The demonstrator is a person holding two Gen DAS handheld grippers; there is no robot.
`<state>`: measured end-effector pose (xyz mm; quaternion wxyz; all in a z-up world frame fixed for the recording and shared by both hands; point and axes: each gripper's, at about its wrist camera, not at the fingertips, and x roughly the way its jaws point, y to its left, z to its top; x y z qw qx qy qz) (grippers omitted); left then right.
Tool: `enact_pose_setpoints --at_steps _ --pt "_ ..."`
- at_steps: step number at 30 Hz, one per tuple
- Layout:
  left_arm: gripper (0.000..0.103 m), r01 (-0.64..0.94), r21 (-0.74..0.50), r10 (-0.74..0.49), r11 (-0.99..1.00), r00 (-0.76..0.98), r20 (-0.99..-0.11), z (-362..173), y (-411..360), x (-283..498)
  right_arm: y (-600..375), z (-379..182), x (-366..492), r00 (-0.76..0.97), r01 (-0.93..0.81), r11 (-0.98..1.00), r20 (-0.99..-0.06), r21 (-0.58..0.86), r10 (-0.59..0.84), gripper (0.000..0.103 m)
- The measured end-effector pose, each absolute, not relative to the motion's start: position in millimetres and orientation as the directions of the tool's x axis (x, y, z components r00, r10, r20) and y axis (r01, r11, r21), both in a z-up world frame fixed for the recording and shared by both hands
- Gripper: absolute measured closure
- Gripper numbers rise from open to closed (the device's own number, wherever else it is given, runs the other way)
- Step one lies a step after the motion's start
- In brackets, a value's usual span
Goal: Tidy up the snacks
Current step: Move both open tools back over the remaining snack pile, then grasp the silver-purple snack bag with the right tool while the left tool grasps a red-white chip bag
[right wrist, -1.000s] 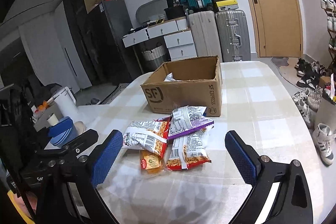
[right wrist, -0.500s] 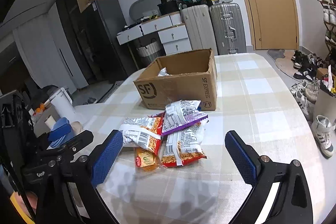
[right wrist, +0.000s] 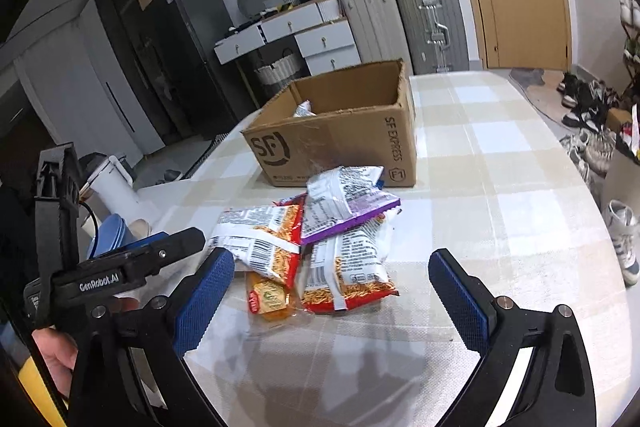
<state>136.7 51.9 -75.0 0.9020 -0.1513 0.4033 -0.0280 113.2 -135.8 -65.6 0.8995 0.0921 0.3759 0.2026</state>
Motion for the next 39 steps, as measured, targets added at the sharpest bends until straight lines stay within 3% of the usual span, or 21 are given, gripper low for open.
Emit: enact_pose_setpoints --at_steps 11,15,21,26,32,39 --pt "0.001 -0.091 -0.393 -0.274 0.915 0.575 -0.771 -110 50 181 -147 -80 137 0.598 -0.257 0.893 -0.664 0.371 0.448 0.004" --pt "0.005 -0.092 -0.444 -0.316 0.891 0.577 -0.753 -113 52 185 -147 -83 139 0.587 -0.262 0.889 -0.669 0.375 0.455 0.004" --pt "0.020 -0.078 -0.475 -0.345 0.876 0.586 -0.733 -116 51 184 -148 -84 139 0.581 -0.260 0.885 -0.670 0.386 0.463 0.004" --pt "0.042 -0.044 -0.465 -0.347 0.884 0.605 -0.717 -108 48 177 -149 -86 138 0.573 -0.255 0.886 -0.678 0.386 0.460 0.004" --pt "0.057 -0.014 -0.448 -0.349 0.894 0.606 -0.715 -103 42 173 -149 -89 139 0.563 -0.244 0.888 -0.688 0.390 0.458 0.004" --pt "0.064 0.017 -0.453 -0.368 0.892 0.610 -0.702 -97 38 172 -148 -88 139 0.567 -0.242 0.887 -0.684 0.394 0.458 0.004"
